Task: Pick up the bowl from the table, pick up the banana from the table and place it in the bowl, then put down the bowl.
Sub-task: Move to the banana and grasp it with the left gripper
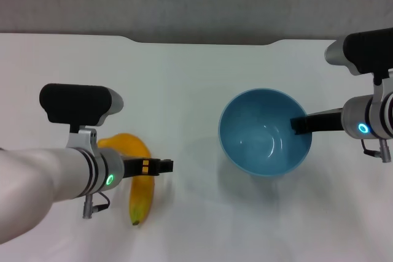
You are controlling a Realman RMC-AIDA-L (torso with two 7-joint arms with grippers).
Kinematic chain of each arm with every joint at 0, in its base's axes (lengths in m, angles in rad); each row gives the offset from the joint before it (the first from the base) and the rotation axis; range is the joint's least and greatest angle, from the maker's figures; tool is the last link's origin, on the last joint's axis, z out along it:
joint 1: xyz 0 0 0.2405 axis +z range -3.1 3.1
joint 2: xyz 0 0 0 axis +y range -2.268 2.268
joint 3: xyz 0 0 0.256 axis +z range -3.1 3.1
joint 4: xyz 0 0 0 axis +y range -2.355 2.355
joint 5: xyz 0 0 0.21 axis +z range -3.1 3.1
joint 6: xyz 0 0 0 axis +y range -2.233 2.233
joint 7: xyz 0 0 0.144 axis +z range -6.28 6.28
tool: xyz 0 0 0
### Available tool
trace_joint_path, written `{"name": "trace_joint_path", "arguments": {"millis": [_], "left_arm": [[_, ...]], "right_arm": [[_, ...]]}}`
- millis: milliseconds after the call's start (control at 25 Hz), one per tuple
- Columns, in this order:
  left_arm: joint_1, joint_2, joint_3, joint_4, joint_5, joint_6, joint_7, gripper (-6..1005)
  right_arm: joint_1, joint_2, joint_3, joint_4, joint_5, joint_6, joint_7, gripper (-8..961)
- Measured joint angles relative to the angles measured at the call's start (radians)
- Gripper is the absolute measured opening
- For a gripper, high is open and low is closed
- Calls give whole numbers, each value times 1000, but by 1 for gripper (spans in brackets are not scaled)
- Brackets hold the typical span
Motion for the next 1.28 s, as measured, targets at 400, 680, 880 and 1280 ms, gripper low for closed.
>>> {"name": "trace_joint_path", "arguments": {"millis": [400, 680, 880, 1280], "left_arm": [[-16, 0, 0, 75, -10, -35, 0, 854], [-34, -1, 1, 124, -10, -43, -1, 849], [-39, -2, 1, 137, -11, -49, -5, 845], [-40, -2, -3, 161, -11, -66, -8, 837]], "right_arm": [[4, 0, -9, 6, 0, 0, -4, 30], [6, 0, -12, 6, 0, -1, -5, 30], [6, 0, -12, 5, 0, -1, -5, 30], [1, 0, -20, 6, 0, -4, -5, 30]]}}
